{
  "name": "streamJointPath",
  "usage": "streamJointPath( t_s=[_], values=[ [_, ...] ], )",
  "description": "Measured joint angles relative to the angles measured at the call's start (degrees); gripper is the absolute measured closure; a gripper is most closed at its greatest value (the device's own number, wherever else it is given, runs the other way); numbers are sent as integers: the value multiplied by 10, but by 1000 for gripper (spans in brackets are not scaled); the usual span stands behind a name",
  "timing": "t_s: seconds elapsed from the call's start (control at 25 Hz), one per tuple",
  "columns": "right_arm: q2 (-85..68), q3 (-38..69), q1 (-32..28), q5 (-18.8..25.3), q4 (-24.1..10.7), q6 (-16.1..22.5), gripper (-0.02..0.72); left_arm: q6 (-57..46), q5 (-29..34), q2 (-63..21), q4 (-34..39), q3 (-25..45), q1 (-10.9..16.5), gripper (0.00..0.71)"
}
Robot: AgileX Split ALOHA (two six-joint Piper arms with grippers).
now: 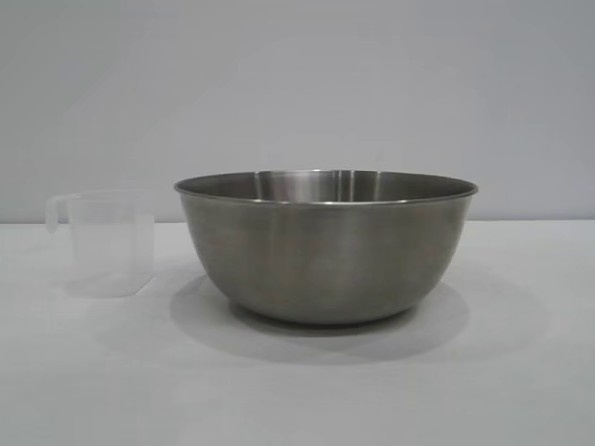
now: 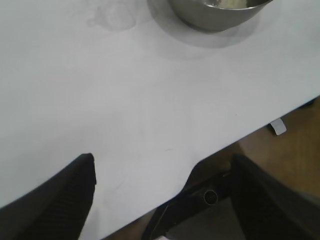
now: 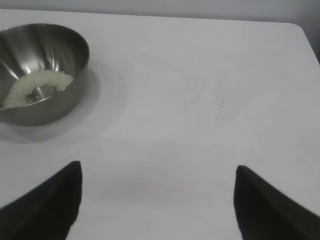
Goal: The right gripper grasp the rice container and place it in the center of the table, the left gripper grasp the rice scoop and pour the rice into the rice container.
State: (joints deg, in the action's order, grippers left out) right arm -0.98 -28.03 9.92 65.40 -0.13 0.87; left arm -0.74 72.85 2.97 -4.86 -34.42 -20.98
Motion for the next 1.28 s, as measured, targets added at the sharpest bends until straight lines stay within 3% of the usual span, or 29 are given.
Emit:
streamJointPath(
  t_s=[0.28, 0.72, 1.28],
  values=[
    [0, 0, -1, 0, 2, 0, 169, -12, 3, -41, 71, 3, 0, 223],
    [0, 0, -2, 0, 4, 0, 169, 3, -73, -41, 70, 60, 0, 223],
    [0, 0, -3, 0, 5, 0, 169, 5, -84, -41, 70, 67, 0, 223]
  ],
)
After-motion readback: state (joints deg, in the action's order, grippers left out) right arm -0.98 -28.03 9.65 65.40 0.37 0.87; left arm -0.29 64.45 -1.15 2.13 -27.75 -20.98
